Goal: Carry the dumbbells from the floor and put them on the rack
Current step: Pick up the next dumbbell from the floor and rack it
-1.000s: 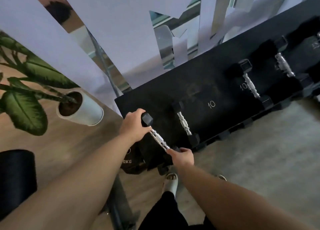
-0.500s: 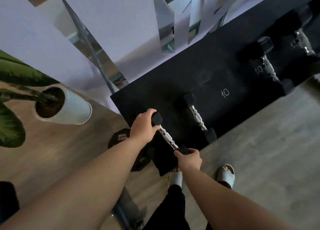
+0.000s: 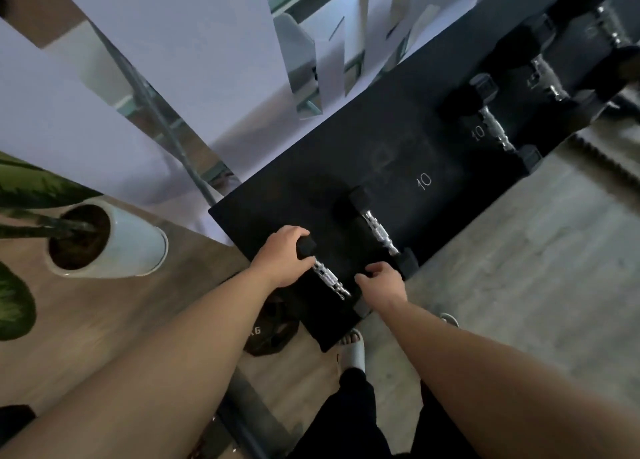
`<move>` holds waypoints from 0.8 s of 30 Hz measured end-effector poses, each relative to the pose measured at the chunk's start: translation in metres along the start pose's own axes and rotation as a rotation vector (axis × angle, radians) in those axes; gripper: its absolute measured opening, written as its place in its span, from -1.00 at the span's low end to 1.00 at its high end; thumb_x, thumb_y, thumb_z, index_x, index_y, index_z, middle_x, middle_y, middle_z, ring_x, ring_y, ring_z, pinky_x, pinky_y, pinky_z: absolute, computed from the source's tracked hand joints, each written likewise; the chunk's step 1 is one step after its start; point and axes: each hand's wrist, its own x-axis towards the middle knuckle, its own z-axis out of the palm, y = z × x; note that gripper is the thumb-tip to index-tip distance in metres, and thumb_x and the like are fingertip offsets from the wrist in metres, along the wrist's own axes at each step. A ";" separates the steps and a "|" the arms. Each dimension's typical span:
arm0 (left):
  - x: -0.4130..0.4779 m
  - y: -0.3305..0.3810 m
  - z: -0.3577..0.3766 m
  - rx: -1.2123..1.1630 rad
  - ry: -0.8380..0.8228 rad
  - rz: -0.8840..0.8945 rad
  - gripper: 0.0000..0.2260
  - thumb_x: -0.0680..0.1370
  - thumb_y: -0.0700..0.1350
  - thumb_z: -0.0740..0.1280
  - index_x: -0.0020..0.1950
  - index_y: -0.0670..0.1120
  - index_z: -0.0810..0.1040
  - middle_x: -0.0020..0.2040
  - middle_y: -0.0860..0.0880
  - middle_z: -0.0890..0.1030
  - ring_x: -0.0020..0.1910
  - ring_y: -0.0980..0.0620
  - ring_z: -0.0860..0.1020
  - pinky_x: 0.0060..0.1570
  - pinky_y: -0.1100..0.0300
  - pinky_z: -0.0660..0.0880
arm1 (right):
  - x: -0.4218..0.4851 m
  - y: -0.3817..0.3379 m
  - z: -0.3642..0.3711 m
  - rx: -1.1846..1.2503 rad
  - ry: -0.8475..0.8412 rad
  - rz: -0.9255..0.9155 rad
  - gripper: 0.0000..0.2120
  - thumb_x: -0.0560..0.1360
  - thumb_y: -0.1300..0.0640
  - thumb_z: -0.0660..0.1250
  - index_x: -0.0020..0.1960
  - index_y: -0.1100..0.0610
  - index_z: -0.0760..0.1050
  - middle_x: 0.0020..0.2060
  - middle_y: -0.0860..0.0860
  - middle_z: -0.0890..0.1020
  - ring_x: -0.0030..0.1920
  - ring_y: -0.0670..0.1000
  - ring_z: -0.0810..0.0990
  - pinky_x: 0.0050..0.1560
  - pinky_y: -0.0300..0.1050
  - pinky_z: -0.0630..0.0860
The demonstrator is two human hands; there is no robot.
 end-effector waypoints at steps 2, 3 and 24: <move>-0.004 0.009 -0.012 0.014 -0.021 0.028 -0.53 0.54 0.08 0.45 0.42 0.04 0.48 0.36 0.06 0.47 0.33 0.01 0.46 0.32 0.08 0.42 | -0.001 -0.010 -0.023 -0.018 -0.010 -0.069 -0.66 0.53 0.02 0.42 0.28 0.08 0.60 0.05 -0.03 0.64 0.13 0.05 0.64 0.12 -0.13 0.55; -0.006 0.014 -0.019 0.020 -0.037 0.046 -0.57 0.54 0.08 0.45 0.39 0.04 0.52 0.33 0.06 0.50 0.30 0.02 0.48 0.29 0.10 0.44 | -0.003 -0.014 -0.037 -0.043 -0.011 -0.100 -0.69 0.54 0.03 0.42 0.25 0.09 0.61 -0.01 -0.05 0.63 0.14 0.05 0.65 0.13 -0.12 0.55; -0.077 0.416 0.039 0.355 -0.292 0.694 -0.61 0.41 0.39 0.41 0.04 0.15 0.63 -0.06 0.13 0.68 -0.07 0.14 0.64 0.04 0.12 0.60 | -0.186 0.186 -0.367 0.219 0.593 -0.023 -0.66 0.57 -0.21 0.34 0.08 0.07 0.58 0.05 0.05 0.68 0.15 0.13 0.64 0.16 -0.03 0.55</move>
